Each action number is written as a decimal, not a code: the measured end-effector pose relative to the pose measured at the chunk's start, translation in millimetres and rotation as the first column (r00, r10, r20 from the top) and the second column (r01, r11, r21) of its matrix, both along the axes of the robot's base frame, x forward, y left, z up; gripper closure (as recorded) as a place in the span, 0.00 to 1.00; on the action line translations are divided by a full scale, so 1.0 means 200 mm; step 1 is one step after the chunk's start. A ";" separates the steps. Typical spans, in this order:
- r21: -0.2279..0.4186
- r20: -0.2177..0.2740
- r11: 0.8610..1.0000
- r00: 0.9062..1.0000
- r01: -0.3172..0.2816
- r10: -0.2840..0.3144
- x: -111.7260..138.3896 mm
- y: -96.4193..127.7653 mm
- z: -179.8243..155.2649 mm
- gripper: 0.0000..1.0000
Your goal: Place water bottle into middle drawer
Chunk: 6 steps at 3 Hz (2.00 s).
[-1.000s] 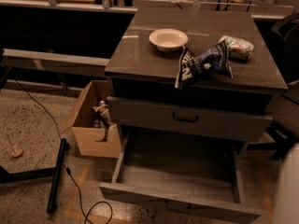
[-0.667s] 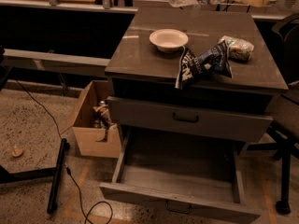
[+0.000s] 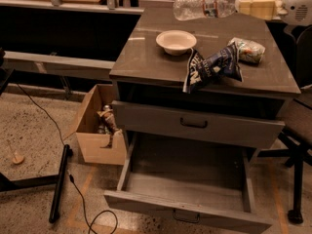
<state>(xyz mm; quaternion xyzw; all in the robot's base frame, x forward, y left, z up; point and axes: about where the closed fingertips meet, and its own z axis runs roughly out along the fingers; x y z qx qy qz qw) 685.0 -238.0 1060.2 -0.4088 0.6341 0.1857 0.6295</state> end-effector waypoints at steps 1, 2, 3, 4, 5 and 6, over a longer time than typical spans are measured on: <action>-0.002 -0.042 1.000 0.999 -0.014 0.014 -0.10 0.04 -0.03 1.00; 0.036 -0.083 0.999 0.996 -0.010 0.013 -0.38 0.08 0.02 1.00; 0.109 -0.100 0.994 0.995 0.011 0.000 -0.66 0.14 0.07 1.00; 0.097 -0.186 0.993 0.981 0.069 -0.050 -0.90 0.10 -0.16 1.00; 0.041 -0.332 0.995 0.940 0.092 -0.073 -1.07 0.07 -0.55 1.00; -0.009 -0.436 0.997 0.897 0.081 -0.077 -1.16 0.05 -0.86 1.00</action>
Offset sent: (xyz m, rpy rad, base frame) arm -0.1773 0.0371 -0.0693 0.0762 0.2974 0.0243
